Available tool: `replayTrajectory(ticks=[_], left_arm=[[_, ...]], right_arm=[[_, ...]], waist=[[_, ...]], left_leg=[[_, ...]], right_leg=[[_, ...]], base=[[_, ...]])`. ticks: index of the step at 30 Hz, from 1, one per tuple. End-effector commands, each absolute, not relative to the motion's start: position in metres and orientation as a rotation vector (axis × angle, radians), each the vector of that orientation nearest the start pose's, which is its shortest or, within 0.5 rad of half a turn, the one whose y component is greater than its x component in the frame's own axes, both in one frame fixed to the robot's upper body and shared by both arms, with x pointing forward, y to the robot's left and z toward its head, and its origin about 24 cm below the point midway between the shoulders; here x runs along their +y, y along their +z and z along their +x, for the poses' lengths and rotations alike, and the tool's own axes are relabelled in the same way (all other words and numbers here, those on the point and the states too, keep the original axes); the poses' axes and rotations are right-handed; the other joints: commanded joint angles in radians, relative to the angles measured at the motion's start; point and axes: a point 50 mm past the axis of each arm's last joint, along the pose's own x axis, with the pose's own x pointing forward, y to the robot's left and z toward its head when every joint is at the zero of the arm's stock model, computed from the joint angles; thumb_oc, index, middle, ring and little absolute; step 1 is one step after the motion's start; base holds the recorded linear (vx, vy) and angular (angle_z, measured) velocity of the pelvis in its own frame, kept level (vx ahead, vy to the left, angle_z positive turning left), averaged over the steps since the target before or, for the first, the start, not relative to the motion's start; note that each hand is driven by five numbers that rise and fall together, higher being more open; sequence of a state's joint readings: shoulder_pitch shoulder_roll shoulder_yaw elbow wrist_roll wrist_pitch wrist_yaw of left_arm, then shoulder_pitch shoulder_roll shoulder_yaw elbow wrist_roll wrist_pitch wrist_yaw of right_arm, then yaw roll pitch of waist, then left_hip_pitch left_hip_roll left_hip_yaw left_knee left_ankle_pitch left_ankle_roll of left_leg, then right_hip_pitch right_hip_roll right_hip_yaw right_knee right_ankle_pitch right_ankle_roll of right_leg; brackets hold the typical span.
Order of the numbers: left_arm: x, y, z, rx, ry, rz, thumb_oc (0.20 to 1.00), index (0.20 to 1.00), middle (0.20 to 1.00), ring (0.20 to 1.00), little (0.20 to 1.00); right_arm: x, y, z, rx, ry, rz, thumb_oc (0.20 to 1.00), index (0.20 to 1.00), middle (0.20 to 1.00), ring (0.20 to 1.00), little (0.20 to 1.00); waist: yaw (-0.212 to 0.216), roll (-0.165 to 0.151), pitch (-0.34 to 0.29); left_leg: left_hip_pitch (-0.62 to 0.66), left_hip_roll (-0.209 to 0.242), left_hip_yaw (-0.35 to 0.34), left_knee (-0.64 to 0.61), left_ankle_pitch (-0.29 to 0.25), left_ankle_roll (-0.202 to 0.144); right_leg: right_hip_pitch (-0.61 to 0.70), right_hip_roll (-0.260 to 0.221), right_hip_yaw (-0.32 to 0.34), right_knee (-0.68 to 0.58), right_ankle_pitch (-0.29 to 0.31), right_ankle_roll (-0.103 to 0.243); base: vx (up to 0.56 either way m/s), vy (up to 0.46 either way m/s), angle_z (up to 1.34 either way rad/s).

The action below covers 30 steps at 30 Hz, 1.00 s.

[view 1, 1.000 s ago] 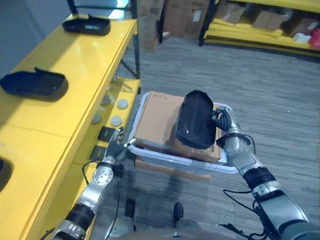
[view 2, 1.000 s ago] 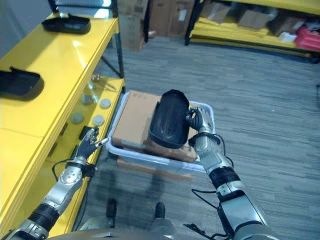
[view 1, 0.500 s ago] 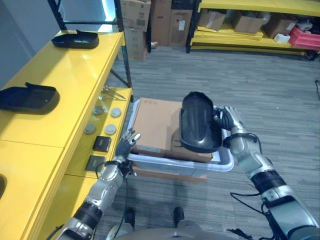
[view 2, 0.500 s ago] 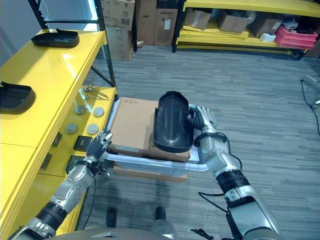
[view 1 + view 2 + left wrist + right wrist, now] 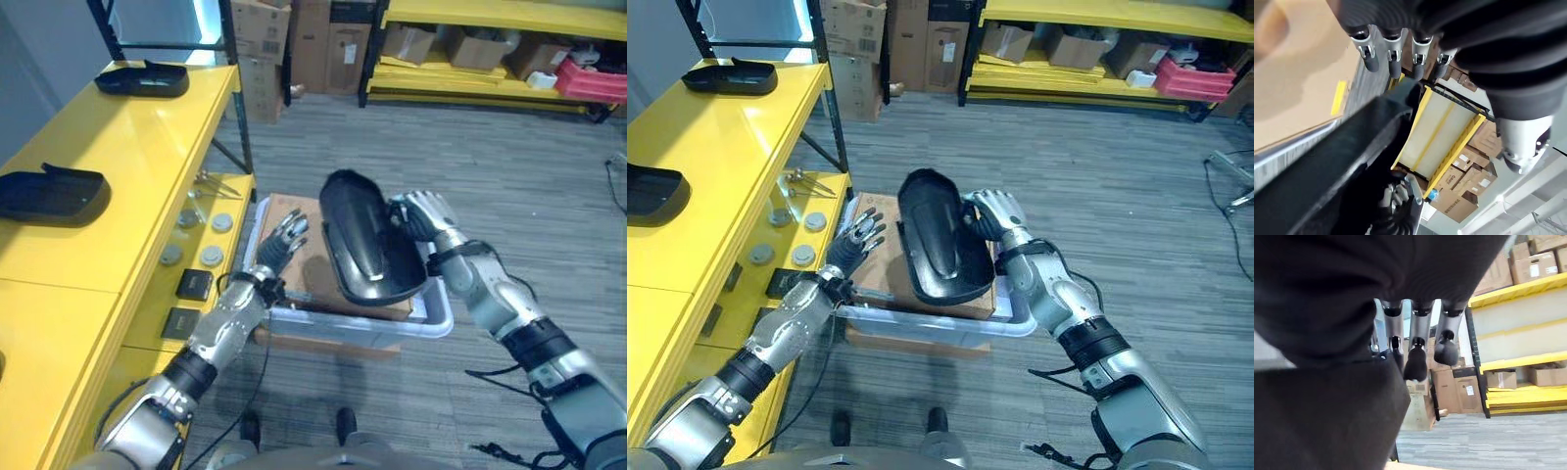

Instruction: Move parts from the plastic box to the shelf.

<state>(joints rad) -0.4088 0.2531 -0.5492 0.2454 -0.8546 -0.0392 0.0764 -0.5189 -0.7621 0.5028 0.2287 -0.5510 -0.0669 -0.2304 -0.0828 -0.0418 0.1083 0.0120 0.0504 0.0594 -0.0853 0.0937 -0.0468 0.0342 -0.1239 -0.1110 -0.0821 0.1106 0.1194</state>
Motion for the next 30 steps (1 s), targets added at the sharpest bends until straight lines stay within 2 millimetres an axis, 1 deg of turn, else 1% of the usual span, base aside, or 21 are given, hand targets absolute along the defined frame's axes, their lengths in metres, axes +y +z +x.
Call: replayTrajectory(ticks=[1, 2, 3, 5, 6, 10, 12, 13, 15, 16, 17, 18, 19, 20, 23, 25, 27, 30], left_arm=[[0.052, 0.077, 0.306, 0.095, -0.523, -0.454, 1.000, 1.000, 1.000, 1.000, 1.000], [0.047, 0.079, 0.305, 0.098, -0.543, -0.466, 1.000, 1.000, 1.000, 1.000, 1.000], [0.039, 0.081, 0.305, 0.111, -0.575, -0.504, 1.000, 1.000, 1.000, 1.000, 1.000], [0.037, 0.078, 0.302, 0.131, -0.591, -0.514, 1.000, 1.000, 1.000, 1.000, 1.000], [0.037, 0.078, 0.302, 0.131, -0.591, -0.514, 1.000, 1.000, 1.000, 1.000, 1.000], [0.037, 0.075, 0.302, 0.142, -0.597, -0.470, 1.000, 1.000, 1.000, 1.000, 1.000], [0.037, 0.073, 0.301, 0.150, -0.601, -0.450, 1.000, 1.000, 1.000, 1.000, 1.000], [0.040, 0.069, 0.302, 0.152, -0.586, -0.408, 1.000, 1.000, 1.000, 1.000, 1.000], [0.042, 0.066, 0.303, 0.157, -0.567, -0.385, 1.000, 1.000, 1.000, 1.000, 1.000], [0.042, 0.064, 0.304, 0.162, -0.556, -0.375, 1.000, 1.000, 1.000, 1.000, 1.000], [0.045, 0.066, 0.308, 0.142, -0.535, -0.346, 1.000, 1.000, 1.000, 1.000, 1.000], [0.046, 0.069, 0.309, 0.125, -0.529, -0.329, 1.000, 1.000, 1.000, 1.000, 1.000], [0.047, 0.070, 0.310, 0.119, -0.507, -0.338, 1.000, 1.000, 1.000, 1.000, 1.000], [0.045, 0.074, 0.311, 0.108, -0.510, -0.341, 1.000, 1.000, 1.000, 1.000, 1.000], [0.046, 0.080, 0.314, 0.084, -0.504, -0.347, 1.000, 1.000, 1.000, 1.000, 1.000], [0.047, 0.078, 0.315, 0.095, -0.486, -0.360, 1.000, 1.000, 1.000, 1.000, 1.000], [0.047, 0.080, 0.315, 0.087, -0.482, -0.374, 1.000, 1.000, 1.000, 1.000, 1.000], [0.051, 0.079, 0.319, 0.078, -0.458, -0.329, 1.000, 1.000, 1.000, 1.000, 1.000]], right_arm=[[-0.176, 0.179, 0.335, -0.621, 0.092, -1.421, 0.200, 0.200, 0.200, 0.200, 0.200], [-0.170, 0.181, 0.335, -0.641, 0.114, -1.427, 0.200, 0.200, 0.200, 0.200, 0.200], [-0.158, 0.184, 0.336, -0.681, 0.149, -1.429, 0.200, 0.200, 0.200, 0.200, 0.200], [-0.145, 0.186, 0.335, -0.720, 0.199, -1.457, 0.200, 0.200, 0.200, 0.200, 0.200], [-0.145, 0.186, 0.335, -0.721, 0.199, -1.458, 0.200, 0.200, 0.200, 0.200, 0.200], [-0.133, 0.188, 0.334, -0.771, 0.234, -1.519, 0.200, 0.200, 0.200, 0.200, 0.200], [-0.130, 0.189, 0.335, -0.778, 0.240, -1.529, 0.200, 0.200, 0.200, 0.200, 0.200], [-0.131, 0.187, 0.336, -0.764, 0.243, -1.544, 0.200, 0.200, 0.200, 0.200, 0.200], [-0.133, 0.186, 0.337, -0.749, 0.240, -1.543, 0.200, 0.200, 0.200, 0.200, 0.200], [-0.137, 0.184, 0.339, -0.720, 0.231, -1.542, 0.200, 0.200, 0.200, 0.200, 0.200], [-0.147, 0.178, 0.346, -0.662, 0.209, -1.590, 0.200, 0.200, 0.200, 0.200, 0.200], [-0.150, 0.179, 0.348, -0.656, 0.196, -1.618, 0.200, 0.200, 0.200, 0.200, 0.200], [-0.152, 0.184, 0.348, -0.665, 0.166, -1.588, 0.200, 0.200, 0.200, 0.200, 0.200], [-0.158, 0.188, 0.352, -0.645, 0.094, -1.554, 0.200, 0.200, 0.200, 0.200, 0.200], [-0.156, 0.189, 0.351, -0.661, 0.097, -1.573, 0.200, 0.200, 0.200, 0.200, 0.200], [-0.154, 0.186, 0.348, -0.658, 0.104, -1.555, 0.200, 0.200, 0.200, 0.200, 0.200], [-0.156, 0.181, 0.349, -0.639, 0.104, -1.561, 0.200, 0.200, 0.200, 0.200, 0.200], [-0.161, 0.179, 0.350, -0.614, 0.088, -1.534, 0.200, 0.200, 0.200, 0.200, 0.200]], waist=[[0.022, -0.023, -0.039], [0.022, -0.024, -0.040], [0.022, -0.025, -0.039], [0.023, -0.025, -0.040], [0.023, -0.025, -0.040], [0.025, -0.022, -0.041], [0.027, -0.021, -0.040], [0.028, -0.020, -0.041], [0.027, -0.020, -0.041], [0.027, -0.020, -0.041], [0.029, -0.022, -0.040], [0.030, -0.023, -0.039], [0.029, -0.022, -0.034], [0.032, -0.022, -0.026], [0.033, -0.021, -0.024], [0.034, -0.020, -0.023], [0.034, -0.019, -0.023], [0.033, -0.022, -0.026]], left_leg=[[0.026, 0.041, 0.043, -0.002, -0.063, -0.033], [0.026, 0.042, 0.043, -0.002, -0.062, -0.034], [0.028, 0.043, 0.041, -0.002, -0.060, -0.035], [0.031, 0.043, 0.041, -0.002, -0.062, -0.035], [0.032, 0.043, 0.041, -0.002, -0.062, -0.035], [0.034, 0.043, 0.039, -0.002, -0.061, -0.037], [0.035, 0.043, 0.037, -0.002, -0.060, -0.037], [0.036, 0.042, 0.037, -0.002, -0.060, -0.038], [0.036, 0.043, 0.038, -0.002, -0.060, -0.038], [0.036, 0.042, 0.037, -0.002, -0.059, -0.038], [0.035, 0.042, 0.036, -0.002, -0.058, -0.038], [0.034, 0.043, 0.036, -0.002, -0.058, -0.038], [0.030, 0.043, 0.036, -0.002, -0.056, -0.038], [0.019, 0.043, 0.033, -0.002, -0.052, -0.038], [0.016, 0.042, 0.036, -0.002, -0.051, -0.037], [0.015, 0.042, 0.035, -0.002, -0.052, -0.037], [0.016, 0.041, 0.034, -0.002, -0.052, -0.036], [0.017, 0.040, 0.031, -0.002, -0.052, -0.038]], right_leg=[[0.019, -0.026, 0.016, -0.001, -0.048, 0.056], [0.019, -0.025, 0.017, -0.001, -0.048, 0.056], [0.020, -0.024, 0.019, 0.000, -0.049, 0.056], [0.025, -0.024, 0.020, 0.000, -0.051, 0.054], [0.025, -0.024, 0.020, 0.000, -0.051, 0.054], [0.029, -0.023, 0.017, 0.001, -0.053, 0.050], [0.031, -0.022, 0.014, 0.001, -0.054, 0.049], [0.033, -0.022, 0.012, 0.001, -0.055, 0.049], [0.034, -0.023, 0.012, 0.001, -0.055, 0.048], [0.034, -0.022, 0.013, 0.001, -0.054, 0.048], [0.034, -0.023, 0.011, 0.001, -0.053, 0.048], [0.032, -0.023, 0.012, 0.001, -0.052, 0.047], [0.028, -0.022, 0.012, 0.001, -0.050, 0.047], [0.015, -0.022, 0.014, 0.003, -0.047, 0.048], [0.011, -0.023, 0.015, 0.000, -0.043, 0.048], [0.011, -0.022, 0.014, 0.000, -0.045, 0.048], [0.014, -0.024, 0.013, -0.001, -0.044, 0.049], [0.019, -0.026, 0.006, -0.002, -0.045, 0.051]], base=[[0.00, -0.002, -0.03], [-0.01, -0.006, -0.06], [0.00, -0.011, -0.08], [0.01, -0.016, -0.10], [0.00, 0.000, 0.00], [0.00, -0.005, 0.02], [0.00, 0.000, 0.00], [0.00, 0.000, 0.00], [0.00, 0.000, 0.00], [0.00, 0.000, 0.00], [0.00, 0.000, 0.00], [0.00, 0.000, 0.00], [-0.05, -0.007, 0.01], [-0.05, -0.001, 0.02], [-0.01, 0.001, 0.00], [0.00, 0.000, 0.00], [0.00, 0.000, 0.00], [0.00, 0.000, 0.00]])
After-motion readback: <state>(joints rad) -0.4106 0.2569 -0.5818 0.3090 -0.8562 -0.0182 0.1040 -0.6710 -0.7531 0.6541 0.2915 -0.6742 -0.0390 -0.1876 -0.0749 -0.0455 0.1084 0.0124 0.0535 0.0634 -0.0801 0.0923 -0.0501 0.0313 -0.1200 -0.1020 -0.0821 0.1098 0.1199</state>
